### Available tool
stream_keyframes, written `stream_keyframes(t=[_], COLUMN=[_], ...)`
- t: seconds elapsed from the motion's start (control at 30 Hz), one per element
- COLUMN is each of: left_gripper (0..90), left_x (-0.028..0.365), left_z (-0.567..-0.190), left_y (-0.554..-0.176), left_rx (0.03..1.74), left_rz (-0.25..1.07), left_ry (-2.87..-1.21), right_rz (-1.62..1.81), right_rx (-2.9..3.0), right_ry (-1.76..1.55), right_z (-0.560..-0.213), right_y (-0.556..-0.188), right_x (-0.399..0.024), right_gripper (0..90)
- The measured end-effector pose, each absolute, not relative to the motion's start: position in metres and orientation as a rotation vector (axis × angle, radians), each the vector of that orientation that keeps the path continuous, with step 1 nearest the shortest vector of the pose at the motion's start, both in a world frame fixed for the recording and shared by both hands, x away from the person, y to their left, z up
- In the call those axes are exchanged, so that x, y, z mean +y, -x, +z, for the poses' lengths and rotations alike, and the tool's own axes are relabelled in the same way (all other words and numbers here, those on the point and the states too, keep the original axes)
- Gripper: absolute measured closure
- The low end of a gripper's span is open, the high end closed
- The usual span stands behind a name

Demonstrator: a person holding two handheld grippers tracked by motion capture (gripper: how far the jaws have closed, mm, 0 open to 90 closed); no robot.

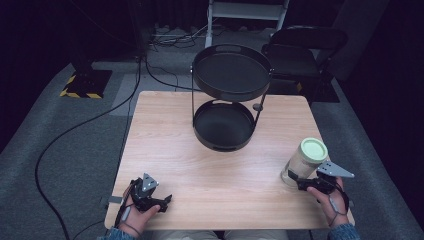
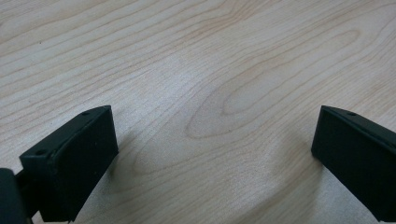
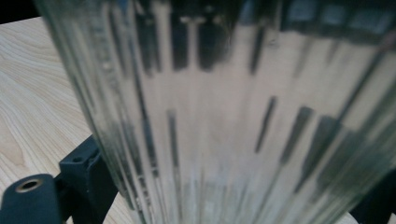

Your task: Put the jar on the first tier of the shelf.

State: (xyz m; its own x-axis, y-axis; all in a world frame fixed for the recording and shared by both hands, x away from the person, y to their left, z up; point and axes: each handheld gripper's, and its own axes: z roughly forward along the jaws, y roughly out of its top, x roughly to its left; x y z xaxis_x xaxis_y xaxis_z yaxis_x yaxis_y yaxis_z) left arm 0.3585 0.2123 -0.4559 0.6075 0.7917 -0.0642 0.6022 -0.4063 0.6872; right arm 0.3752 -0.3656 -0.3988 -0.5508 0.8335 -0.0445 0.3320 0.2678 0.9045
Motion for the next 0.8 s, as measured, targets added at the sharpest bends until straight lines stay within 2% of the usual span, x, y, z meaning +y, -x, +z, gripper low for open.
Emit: stream_keyframes(t=[0.8], left_gripper=[0.3], left_x=[0.212], left_z=[-0.456], left_y=[-0.359], left_rx=[1.094], left_rz=[0.356], left_ry=[-2.147], right_rz=[1.21], right_rx=[2.046], right_ry=[-1.073], right_z=[-0.39], right_y=[-0.376], right_x=[-0.355], right_gripper=[11.5])
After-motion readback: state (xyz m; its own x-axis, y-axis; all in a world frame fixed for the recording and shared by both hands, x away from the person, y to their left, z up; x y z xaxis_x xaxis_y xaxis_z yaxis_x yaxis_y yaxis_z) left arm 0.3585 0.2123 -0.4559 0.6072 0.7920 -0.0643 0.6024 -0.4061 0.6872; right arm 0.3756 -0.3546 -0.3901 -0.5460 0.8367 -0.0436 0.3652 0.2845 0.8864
